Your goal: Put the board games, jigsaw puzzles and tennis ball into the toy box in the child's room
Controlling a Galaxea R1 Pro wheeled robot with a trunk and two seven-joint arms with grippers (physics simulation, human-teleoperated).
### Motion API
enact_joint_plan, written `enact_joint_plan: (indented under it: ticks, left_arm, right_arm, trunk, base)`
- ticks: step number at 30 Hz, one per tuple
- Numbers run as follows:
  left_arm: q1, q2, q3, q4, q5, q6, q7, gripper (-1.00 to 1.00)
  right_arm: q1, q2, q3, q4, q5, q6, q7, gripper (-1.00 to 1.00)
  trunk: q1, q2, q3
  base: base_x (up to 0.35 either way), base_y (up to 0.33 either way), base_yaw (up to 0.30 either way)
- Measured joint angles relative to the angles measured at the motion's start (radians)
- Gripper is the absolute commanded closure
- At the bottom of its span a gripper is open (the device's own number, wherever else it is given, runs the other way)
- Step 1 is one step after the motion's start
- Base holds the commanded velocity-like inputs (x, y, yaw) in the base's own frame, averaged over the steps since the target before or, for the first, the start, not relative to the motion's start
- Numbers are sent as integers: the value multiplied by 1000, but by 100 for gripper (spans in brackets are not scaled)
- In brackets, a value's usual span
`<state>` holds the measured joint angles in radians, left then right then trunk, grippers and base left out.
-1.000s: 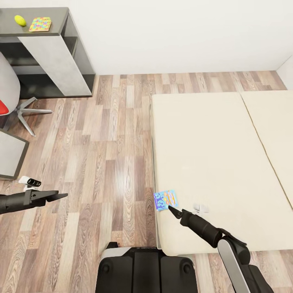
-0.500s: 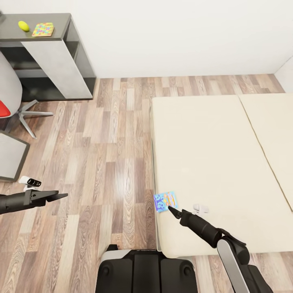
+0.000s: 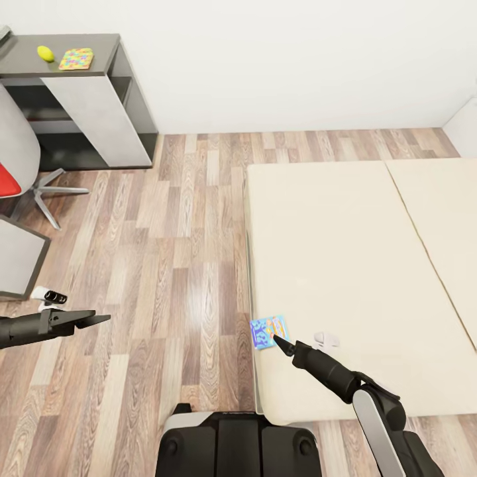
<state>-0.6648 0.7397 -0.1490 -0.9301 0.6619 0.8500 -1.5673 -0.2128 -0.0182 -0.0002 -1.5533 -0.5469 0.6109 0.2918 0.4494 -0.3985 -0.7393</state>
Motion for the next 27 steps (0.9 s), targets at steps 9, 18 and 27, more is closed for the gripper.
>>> enact_joint_plan:
  ticks: [9,18,27]
  left_arm:
    - [0,0,0,0,0,0,0,-100]
    - [0,0,0,0,0,0,0,-100]
    - [0,0,0,0,-3,-1,0,-100]
  right_arm:
    - [0,0,0,0,1,-2,0,-100]
    - [0,12,0,0,7,-4,-1,-100]
    - [0,18,1,0,12,-2,-3,-100]
  trunk:
    - [0,0,15]
    - [0,0,30]
    - [0,0,44]
  base:
    - [0,0,0]
    - [0,0,0]
    - [0,0,0]
